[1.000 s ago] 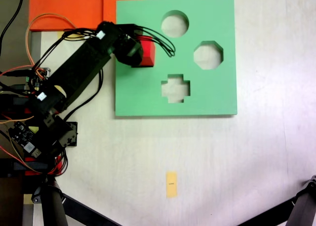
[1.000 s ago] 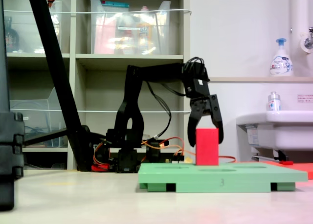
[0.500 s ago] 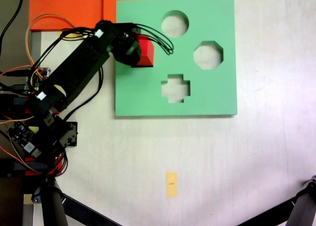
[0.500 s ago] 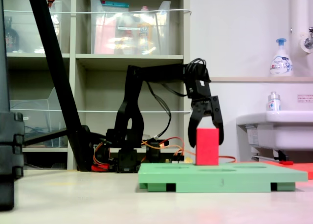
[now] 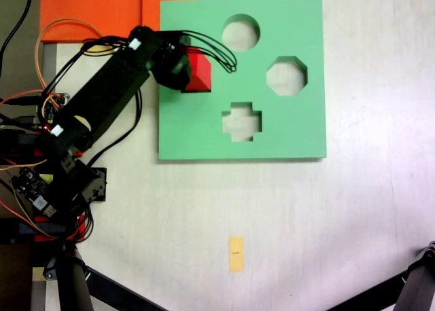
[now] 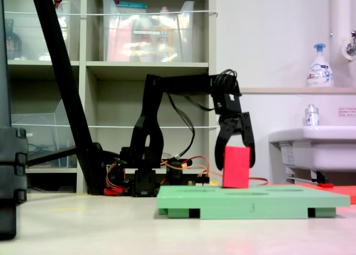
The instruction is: Put the square block into the corresponding hole
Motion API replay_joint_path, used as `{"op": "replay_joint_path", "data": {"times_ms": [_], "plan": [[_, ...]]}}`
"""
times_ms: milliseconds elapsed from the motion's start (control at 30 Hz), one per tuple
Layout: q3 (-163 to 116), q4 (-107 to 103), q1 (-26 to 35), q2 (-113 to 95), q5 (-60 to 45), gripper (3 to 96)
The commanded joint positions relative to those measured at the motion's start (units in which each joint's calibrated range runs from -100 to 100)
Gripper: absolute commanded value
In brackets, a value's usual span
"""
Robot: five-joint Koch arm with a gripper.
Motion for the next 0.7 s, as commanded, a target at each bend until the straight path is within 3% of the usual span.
{"op": "replay_joint_path", "data": {"times_ms": [33, 700], "plan": [[0.32, 2.16, 0.00, 3.12, 0.59, 17.6], [0.22, 0.04, 0.78, 0.61, 0.63, 18.5]]}}
